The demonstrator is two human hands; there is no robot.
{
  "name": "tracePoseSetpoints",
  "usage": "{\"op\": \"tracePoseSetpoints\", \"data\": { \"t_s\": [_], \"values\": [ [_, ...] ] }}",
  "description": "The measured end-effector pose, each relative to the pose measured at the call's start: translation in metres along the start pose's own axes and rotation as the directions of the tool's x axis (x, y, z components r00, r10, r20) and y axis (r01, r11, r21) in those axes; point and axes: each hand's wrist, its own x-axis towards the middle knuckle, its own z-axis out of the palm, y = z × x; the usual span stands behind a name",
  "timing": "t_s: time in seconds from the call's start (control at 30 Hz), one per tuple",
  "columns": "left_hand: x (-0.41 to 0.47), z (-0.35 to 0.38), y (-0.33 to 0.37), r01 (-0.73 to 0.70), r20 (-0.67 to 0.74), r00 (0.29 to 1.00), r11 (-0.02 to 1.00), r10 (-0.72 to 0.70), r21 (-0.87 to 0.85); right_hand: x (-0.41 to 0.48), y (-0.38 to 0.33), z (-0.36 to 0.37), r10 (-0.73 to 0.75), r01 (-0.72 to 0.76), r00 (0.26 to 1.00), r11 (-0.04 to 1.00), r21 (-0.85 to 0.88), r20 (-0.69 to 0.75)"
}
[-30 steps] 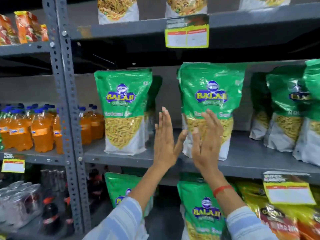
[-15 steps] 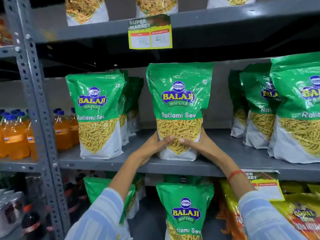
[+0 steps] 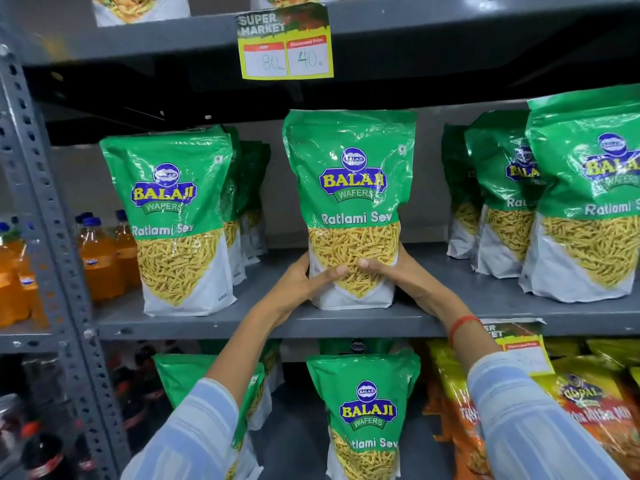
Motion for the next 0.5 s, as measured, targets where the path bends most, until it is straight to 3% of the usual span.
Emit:
{"op": "tracePoseSetpoints", "data": {
  "t_s": [0.5],
  "values": [
    [0.0032, -0.0063, -0.0067, 0.015, 0.058, 0.998, 0.997, -0.011, -0.078, -0.0049, 0.0025, 0.0044, 0.024, -0.021, 0.999, 0.996, -0.090, 0.034]
  ]
}}
